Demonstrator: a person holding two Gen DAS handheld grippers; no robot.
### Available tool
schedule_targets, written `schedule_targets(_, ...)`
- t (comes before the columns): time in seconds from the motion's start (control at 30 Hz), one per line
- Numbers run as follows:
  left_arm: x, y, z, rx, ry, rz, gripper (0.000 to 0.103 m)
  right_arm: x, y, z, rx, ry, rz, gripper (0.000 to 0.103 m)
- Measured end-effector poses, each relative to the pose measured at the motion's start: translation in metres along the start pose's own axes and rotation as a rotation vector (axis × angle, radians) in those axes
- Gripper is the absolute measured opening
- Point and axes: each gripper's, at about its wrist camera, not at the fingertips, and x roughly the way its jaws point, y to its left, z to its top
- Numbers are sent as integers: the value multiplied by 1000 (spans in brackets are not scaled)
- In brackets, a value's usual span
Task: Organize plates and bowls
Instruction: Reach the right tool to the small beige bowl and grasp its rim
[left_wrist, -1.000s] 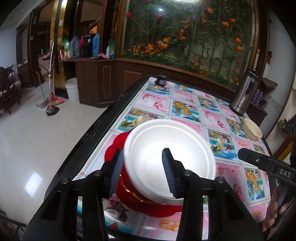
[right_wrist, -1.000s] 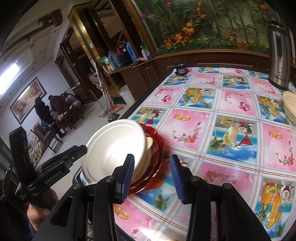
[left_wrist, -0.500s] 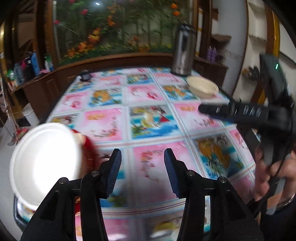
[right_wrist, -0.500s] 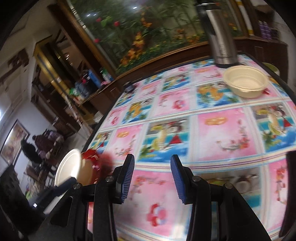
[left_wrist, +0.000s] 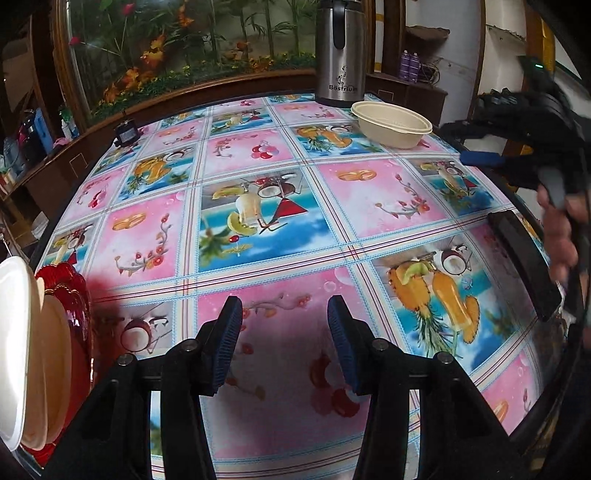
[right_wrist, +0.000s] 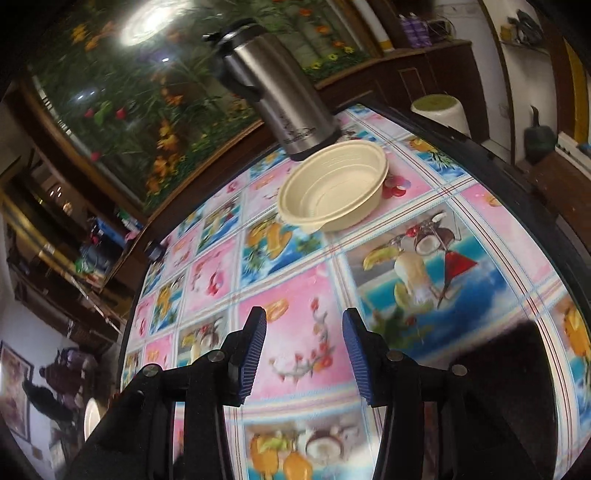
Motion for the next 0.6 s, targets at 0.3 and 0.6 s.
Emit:
schedule_targets(0.3, 4, 12, -1, -8, 0, 2, 46, 71, -20, 60, 210, 65, -36, 48)
schedule_targets(0.6, 7, 16, -4, -9, 11, -7, 46, 114, -30, 85, 229, 121, -134, 40)
